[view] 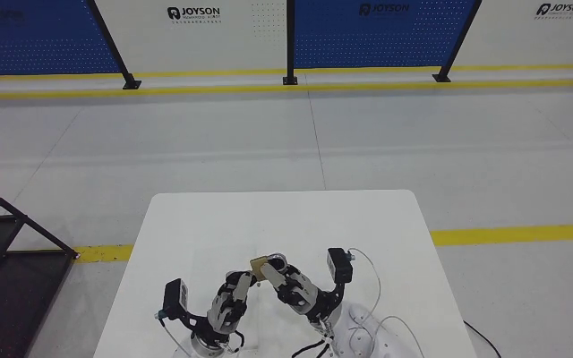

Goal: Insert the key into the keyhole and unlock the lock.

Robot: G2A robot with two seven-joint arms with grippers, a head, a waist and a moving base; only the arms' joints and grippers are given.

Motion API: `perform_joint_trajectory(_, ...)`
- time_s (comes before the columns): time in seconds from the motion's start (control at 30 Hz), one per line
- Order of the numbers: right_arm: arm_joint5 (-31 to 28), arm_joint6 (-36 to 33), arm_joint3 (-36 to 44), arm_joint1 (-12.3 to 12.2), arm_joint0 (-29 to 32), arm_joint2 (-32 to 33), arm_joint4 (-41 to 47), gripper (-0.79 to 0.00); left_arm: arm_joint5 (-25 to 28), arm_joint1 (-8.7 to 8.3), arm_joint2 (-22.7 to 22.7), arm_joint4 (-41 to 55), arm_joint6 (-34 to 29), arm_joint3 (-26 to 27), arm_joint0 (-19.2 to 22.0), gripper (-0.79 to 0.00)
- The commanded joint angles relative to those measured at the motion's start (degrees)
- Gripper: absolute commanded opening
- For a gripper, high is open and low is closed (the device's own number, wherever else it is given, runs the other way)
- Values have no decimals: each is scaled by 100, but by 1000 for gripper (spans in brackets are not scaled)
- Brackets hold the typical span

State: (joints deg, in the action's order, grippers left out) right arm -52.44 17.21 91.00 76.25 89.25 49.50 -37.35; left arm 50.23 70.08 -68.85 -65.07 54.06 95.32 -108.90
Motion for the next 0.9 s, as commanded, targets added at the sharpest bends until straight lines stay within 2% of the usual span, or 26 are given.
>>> perform_joint_trajectory(0.0,-27,-54,14,-10,13,18,69,-785,4,-13,2,-10,-4,-8,2,-785)
perform_joint_trajectory(0.17,-57,-221,47,-30,30,45,206,-785,-13,-44,19,-42,13,-20,13,-785)
perform_joint_trajectory(0.2,-60,-245,53,-33,31,51,229,-785,-23,-49,26,-35,23,-19,15,-739)
perform_joint_trajectory(0.27,-54,-287,64,-38,38,61,272,-785,-61,-60,20,-70,61,-18,31,-579)
perform_joint_trajectory(0.33,-63,-327,76,-43,45,69,297,-785,-83,-71,37,-78,83,-26,32,-560)
perform_joint_trajectory(0.67,-113,-612,87,-66,39,56,553,-785,-122,-141,60,-92,122,30,52,-631)
perform_joint_trajectory(0.73,-118,-669,93,-73,41,62,607,-785,-140,-158,56,-112,141,55,45,-727)
perform_joint_trajectory(0.87,-87,-790,107,-86,44,72,690,-785,-147,-195,66,-189,147,80,49,-785)
